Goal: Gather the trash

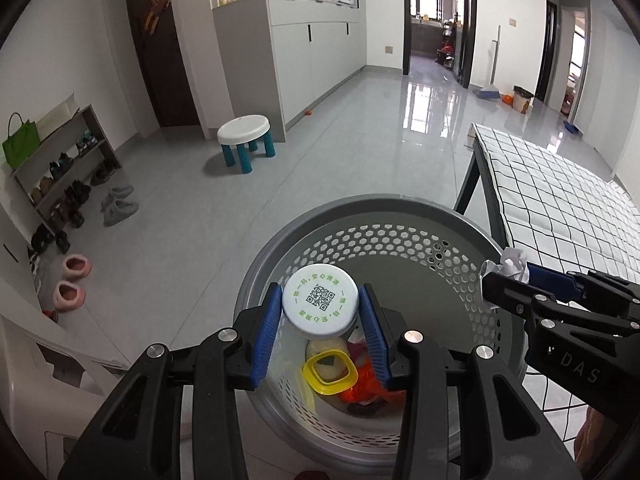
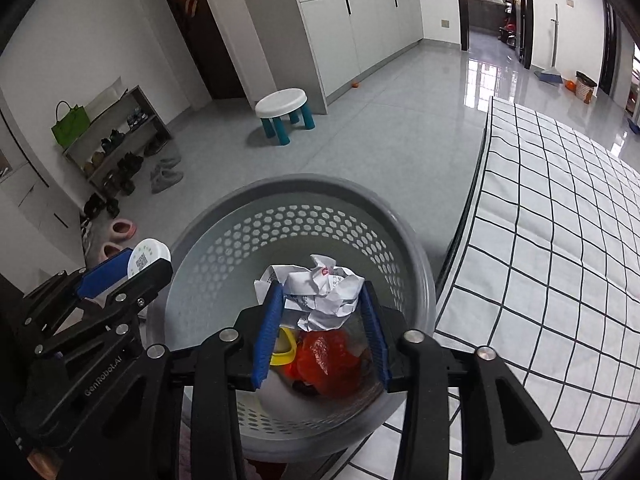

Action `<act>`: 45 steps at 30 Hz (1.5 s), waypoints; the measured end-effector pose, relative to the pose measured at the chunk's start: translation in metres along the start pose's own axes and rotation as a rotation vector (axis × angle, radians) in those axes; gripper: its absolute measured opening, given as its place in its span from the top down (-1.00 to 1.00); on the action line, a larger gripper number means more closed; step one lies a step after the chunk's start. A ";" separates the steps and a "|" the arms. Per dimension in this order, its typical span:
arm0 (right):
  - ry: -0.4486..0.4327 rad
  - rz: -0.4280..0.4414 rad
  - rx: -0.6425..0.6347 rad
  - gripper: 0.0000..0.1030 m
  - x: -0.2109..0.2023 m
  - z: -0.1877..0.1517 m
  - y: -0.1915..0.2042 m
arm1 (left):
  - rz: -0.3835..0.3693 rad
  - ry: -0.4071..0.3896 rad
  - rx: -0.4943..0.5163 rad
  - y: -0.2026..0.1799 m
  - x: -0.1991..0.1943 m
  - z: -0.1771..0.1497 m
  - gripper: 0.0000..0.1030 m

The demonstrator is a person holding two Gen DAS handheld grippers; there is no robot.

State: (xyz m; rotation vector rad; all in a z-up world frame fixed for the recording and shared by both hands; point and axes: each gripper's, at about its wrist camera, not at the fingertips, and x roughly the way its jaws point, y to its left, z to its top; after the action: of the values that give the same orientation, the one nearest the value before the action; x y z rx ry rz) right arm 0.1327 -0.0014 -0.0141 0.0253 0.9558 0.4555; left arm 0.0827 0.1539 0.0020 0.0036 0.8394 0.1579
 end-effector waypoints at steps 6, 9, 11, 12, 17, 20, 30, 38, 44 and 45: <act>-0.012 0.000 0.022 0.02 -0.002 0.000 -0.005 | 0.010 -0.028 -0.001 0.001 -0.005 -0.001 -0.24; -0.013 -0.001 0.034 0.01 -0.003 -0.001 -0.008 | 0.011 -0.023 -0.003 0.001 -0.004 -0.001 -0.24; -0.014 -0.001 0.038 0.01 -0.004 -0.002 -0.009 | 0.010 -0.020 -0.009 0.001 -0.005 -0.001 -0.26; -0.014 -0.004 0.040 0.01 -0.004 -0.002 -0.009 | 0.008 -0.020 -0.011 0.002 -0.004 0.000 -0.27; -0.013 -0.004 0.042 0.01 -0.005 -0.004 -0.009 | 0.003 -0.036 -0.012 0.003 -0.008 0.001 -0.35; -0.016 -0.004 0.039 0.01 -0.006 -0.004 -0.008 | 0.008 -0.043 -0.010 0.003 -0.010 -0.001 -0.39; -0.022 -0.007 0.046 -0.05 -0.011 -0.008 -0.004 | 0.015 -0.044 -0.024 0.009 -0.014 -0.005 -0.57; -0.019 -0.016 0.052 -0.05 -0.011 -0.016 -0.003 | 0.028 -0.055 -0.033 0.014 -0.018 -0.008 -0.72; -0.019 -0.025 0.050 -0.12 -0.011 -0.018 -0.002 | 0.036 -0.057 -0.045 0.018 -0.019 -0.010 -0.78; -0.019 -0.027 0.049 -0.12 -0.012 -0.018 -0.001 | 0.037 -0.057 -0.046 0.018 -0.019 -0.010 -0.79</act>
State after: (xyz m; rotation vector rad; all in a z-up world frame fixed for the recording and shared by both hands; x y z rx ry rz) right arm 0.1133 -0.0103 -0.0157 0.0614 0.9472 0.4058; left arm 0.0597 0.1685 0.0106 -0.0195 0.7794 0.2105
